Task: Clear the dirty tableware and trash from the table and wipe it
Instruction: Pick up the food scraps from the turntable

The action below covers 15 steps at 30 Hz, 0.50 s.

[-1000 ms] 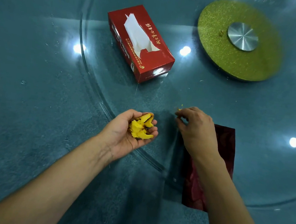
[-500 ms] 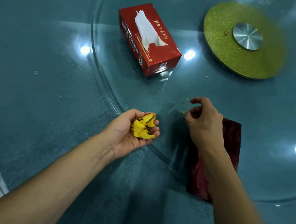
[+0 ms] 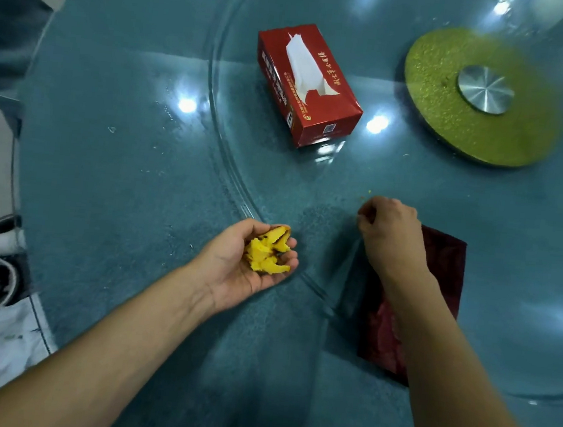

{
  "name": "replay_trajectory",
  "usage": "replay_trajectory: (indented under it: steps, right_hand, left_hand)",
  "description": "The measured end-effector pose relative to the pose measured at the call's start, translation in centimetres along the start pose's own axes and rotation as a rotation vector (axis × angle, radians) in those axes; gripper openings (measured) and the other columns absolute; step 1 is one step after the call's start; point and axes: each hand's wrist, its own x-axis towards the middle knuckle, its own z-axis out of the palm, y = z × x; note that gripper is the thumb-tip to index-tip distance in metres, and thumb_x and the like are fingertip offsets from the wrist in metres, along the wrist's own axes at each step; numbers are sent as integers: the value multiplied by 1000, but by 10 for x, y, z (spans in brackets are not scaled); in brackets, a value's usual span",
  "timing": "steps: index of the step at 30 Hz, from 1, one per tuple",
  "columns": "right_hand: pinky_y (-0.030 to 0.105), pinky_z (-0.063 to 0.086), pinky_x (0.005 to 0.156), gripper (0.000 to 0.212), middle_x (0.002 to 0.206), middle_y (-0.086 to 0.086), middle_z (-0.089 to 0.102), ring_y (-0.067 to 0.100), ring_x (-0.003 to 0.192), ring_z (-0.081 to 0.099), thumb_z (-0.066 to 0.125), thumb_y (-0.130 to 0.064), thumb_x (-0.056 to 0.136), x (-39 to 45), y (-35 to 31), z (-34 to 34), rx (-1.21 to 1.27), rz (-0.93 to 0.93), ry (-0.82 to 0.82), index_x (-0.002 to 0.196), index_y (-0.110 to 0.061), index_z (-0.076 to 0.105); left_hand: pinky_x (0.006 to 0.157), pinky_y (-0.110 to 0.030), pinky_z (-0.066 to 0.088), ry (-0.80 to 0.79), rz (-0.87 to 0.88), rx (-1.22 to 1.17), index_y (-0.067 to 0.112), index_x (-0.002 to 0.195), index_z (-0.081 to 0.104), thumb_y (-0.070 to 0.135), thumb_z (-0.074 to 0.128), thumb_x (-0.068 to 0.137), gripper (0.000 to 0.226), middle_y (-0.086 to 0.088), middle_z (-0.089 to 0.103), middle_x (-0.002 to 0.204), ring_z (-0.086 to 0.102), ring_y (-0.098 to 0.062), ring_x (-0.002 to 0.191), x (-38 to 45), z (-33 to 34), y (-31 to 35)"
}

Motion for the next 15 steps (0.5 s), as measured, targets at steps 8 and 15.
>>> replay_trajectory:
  steps: [8,15]
  right_hand:
    - [6,44,64,7,71,-9,69,3,65,63,74,-14,86,-45,-44,0,408,-85,-36,82,-19,73]
    - [25,51,75,8,82,-9,70,6,77,64,72,-23,86,-96,-111,-3,467,-453,-232,92,-26,76]
  left_hand:
    - [68,-36,62,47,19,-47,2,95,70,16,45,97,28,-16,71,88,66,-27,75,-12,-17,-11]
    - [63,-32,62,96,46,-86,4,88,72,19,43,97,34,-11,75,85,72,-21,67,-37,-46,-11]
